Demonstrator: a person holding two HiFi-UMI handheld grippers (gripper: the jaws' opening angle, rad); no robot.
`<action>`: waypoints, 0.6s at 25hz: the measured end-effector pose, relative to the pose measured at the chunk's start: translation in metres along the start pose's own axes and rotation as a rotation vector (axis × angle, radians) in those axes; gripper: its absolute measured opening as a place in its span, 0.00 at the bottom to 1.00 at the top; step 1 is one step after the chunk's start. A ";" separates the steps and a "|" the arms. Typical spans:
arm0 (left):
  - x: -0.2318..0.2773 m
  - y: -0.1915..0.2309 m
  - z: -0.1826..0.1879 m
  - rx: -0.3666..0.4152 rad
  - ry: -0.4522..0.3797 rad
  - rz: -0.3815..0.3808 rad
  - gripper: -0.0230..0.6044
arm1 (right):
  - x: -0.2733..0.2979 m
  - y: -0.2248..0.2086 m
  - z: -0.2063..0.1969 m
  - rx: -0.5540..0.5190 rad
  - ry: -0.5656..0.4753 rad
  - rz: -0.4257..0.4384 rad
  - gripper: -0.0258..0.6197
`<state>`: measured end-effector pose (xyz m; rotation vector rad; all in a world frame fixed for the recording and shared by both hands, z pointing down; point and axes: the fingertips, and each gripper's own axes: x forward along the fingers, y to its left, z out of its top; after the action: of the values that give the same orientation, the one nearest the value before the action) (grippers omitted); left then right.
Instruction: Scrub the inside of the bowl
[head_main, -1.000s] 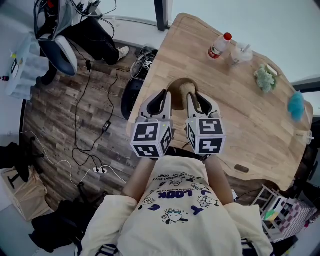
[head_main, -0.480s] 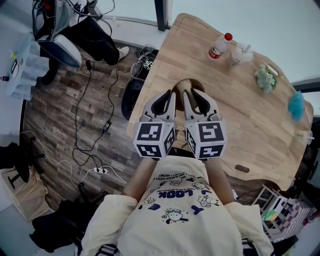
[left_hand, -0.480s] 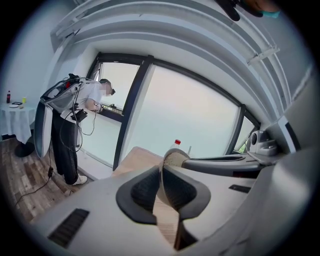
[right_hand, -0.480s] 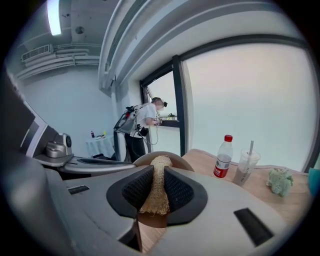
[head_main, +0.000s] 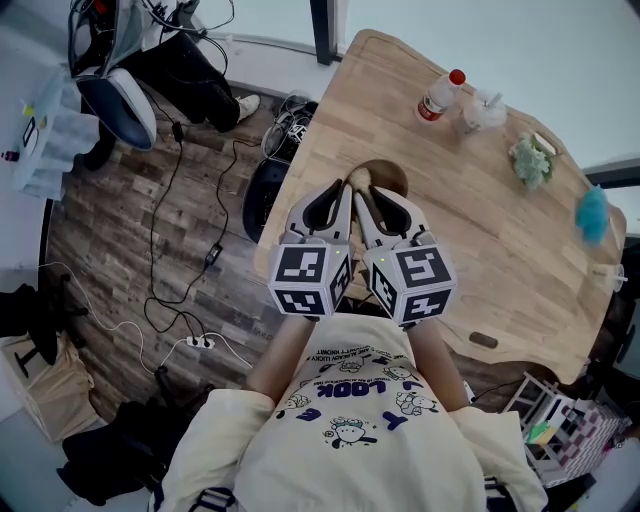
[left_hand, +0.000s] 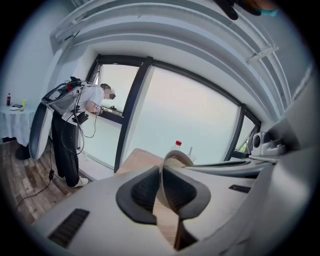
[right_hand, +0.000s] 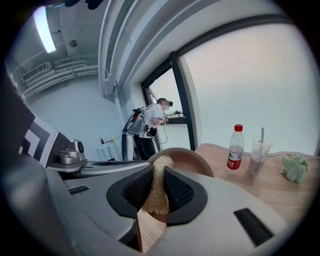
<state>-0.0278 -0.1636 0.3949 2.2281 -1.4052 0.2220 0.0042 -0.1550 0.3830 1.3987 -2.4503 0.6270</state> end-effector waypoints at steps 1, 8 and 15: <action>0.000 0.001 0.001 0.004 0.000 0.004 0.12 | 0.001 0.001 -0.002 -0.004 0.009 0.001 0.14; -0.002 0.008 -0.001 -0.003 0.005 0.017 0.12 | 0.003 0.000 -0.016 -0.156 0.104 -0.030 0.14; -0.006 0.013 0.000 -0.016 0.001 0.026 0.12 | 0.003 -0.015 -0.014 -0.319 0.131 -0.141 0.14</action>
<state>-0.0425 -0.1630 0.3972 2.1978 -1.4318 0.2197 0.0157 -0.1574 0.4002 1.3396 -2.2079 0.2713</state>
